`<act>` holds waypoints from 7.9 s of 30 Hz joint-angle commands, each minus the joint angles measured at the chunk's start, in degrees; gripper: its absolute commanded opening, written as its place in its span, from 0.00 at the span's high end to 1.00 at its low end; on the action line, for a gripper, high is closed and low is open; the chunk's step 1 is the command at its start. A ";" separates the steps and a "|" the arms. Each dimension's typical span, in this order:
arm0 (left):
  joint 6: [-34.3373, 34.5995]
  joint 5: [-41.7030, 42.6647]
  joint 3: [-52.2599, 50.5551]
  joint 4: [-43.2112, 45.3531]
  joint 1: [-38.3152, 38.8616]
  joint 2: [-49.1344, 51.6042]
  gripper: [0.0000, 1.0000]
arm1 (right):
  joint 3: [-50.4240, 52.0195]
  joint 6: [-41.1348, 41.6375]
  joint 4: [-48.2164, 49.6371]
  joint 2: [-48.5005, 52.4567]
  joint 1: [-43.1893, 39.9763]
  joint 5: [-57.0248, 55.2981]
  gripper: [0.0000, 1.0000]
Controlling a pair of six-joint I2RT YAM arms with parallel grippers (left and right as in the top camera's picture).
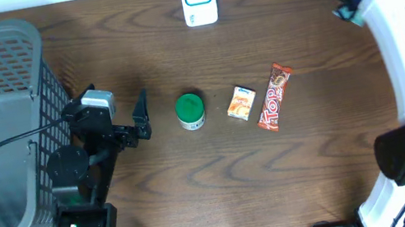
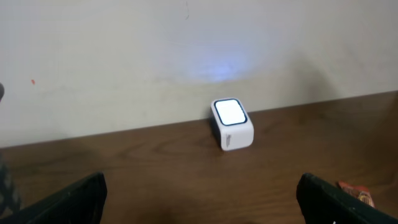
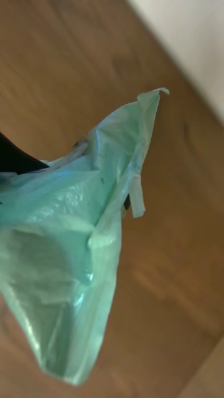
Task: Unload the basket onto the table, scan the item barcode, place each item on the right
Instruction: 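Carry the wipes pack right and drop it off the table edge, then reach the right gripper to the green-capped bottle and grasp it, then lift the bottle and hold it over the white scanner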
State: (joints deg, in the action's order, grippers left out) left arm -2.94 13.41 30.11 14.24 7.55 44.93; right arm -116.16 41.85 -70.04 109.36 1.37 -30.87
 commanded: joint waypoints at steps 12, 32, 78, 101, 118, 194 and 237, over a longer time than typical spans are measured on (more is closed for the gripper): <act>4.76 0.92 -24.52 35.93 -0.09 -0.13 0.02 | 25.20 -13.27 15.85 0.37 -19.39 5.68 0.99; 4.74 0.92 -24.61 14.05 -0.09 -0.07 0.02 | 37.38 -25.64 37.92 0.37 -44.39 19.87 0.40; 4.74 0.92 -24.65 -31.76 -0.13 -36.59 0.02 | 32.96 -10.49 31.98 -7.04 33.16 40.15 0.01; 4.74 0.92 -24.65 -31.76 -0.11 -44.83 0.02 | 2.19 -10.56 6.56 17.44 39.67 34.36 0.01; 4.74 0.92 -24.65 -31.76 -0.09 -44.83 0.02 | 2.23 -6.14 3.45 27.69 41.48 35.23 0.10; 4.74 0.92 -24.65 -31.76 -0.09 -44.72 0.02 | 5.27 -12.15 -13.84 24.98 22.60 65.16 0.53; 4.74 0.90 -24.65 -31.91 -0.09 -42.36 0.02 | 0.81 -26.32 54.80 20.90 23.39 20.85 0.61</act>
State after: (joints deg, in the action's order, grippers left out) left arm 1.52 13.80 6.28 -16.08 7.55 2.52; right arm -114.72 17.26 -20.56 125.67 24.36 -4.86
